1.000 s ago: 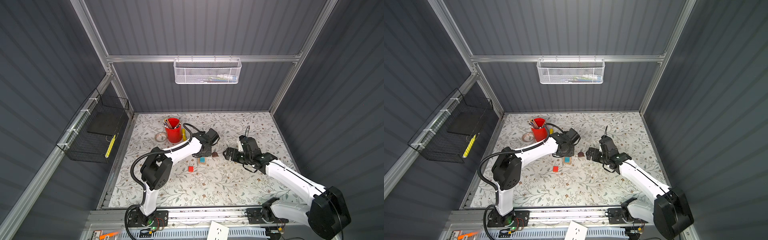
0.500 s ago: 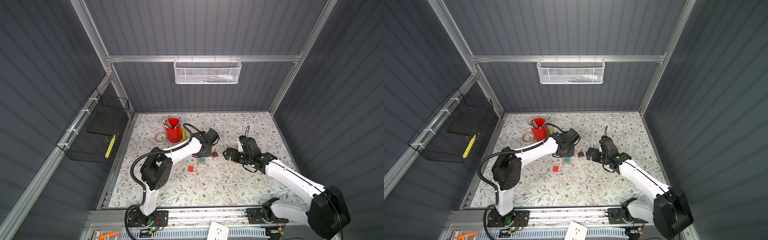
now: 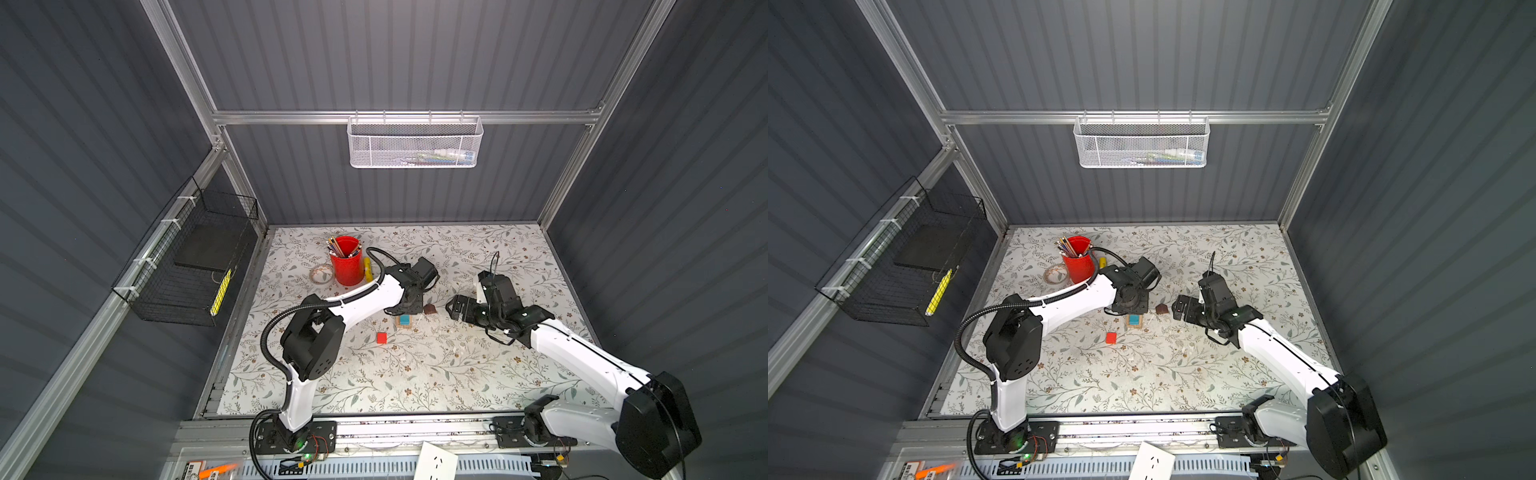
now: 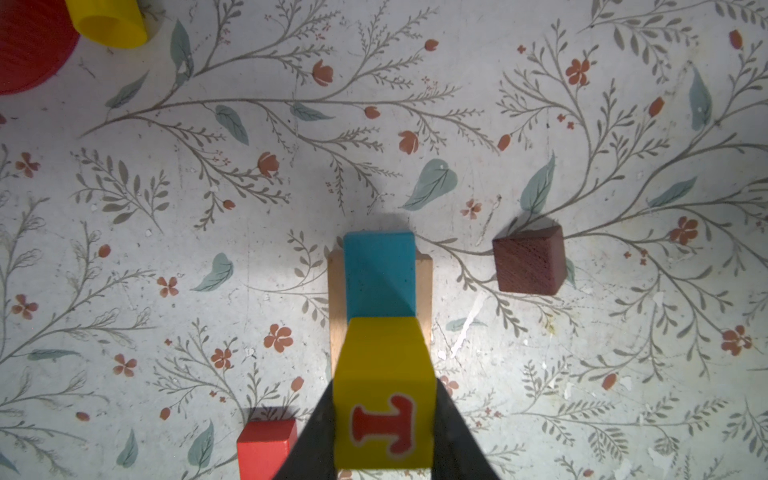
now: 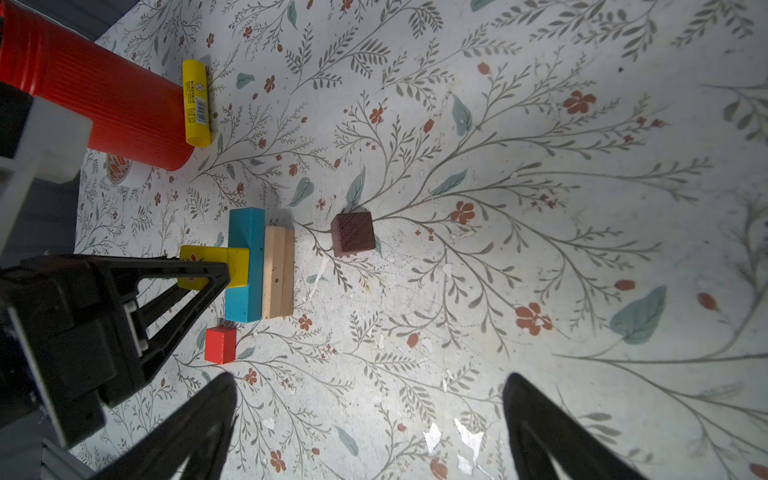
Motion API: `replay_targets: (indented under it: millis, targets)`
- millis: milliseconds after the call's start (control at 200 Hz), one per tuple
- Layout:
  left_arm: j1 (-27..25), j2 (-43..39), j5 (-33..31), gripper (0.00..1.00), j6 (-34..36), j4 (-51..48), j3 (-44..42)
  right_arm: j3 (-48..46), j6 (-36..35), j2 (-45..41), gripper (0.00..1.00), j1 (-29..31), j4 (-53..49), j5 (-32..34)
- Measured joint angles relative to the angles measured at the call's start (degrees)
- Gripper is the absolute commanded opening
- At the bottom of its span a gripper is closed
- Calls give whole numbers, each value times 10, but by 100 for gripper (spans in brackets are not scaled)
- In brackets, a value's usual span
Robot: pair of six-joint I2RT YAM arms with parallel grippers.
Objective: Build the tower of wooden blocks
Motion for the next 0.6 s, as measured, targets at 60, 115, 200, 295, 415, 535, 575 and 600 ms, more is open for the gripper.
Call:
replay_targets:
  millis: [60, 115, 200, 295, 415, 535, 575, 600]
  targets:
    - [0, 0, 0, 38, 2, -2, 0, 0, 0, 0, 99, -1, 0, 0]
    - [0, 0, 0, 38, 3, -2, 0, 0, 0, 0, 99, -1, 0, 0]
    - [0, 0, 0, 38, 5, -3, 0, 0, 0, 0, 99, -1, 0, 0]
    - [0, 0, 0, 38, 6, -2, 0, 0, 0, 0, 99, -1, 0, 0]
    - [0, 0, 0, 37, 8, -2, 0, 0, 0, 0, 99, -1, 0, 0]
    - [0, 0, 0, 36, 8, -2, 0, 0, 0, 0, 99, -1, 0, 0]
    - [0, 0, 0, 36, 9, -2, 1, 0, 0, 0, 99, -1, 0, 0]
    - [0, 0, 0, 35, 9, -2, 1, 0, 0, 0, 99, -1, 0, 0]
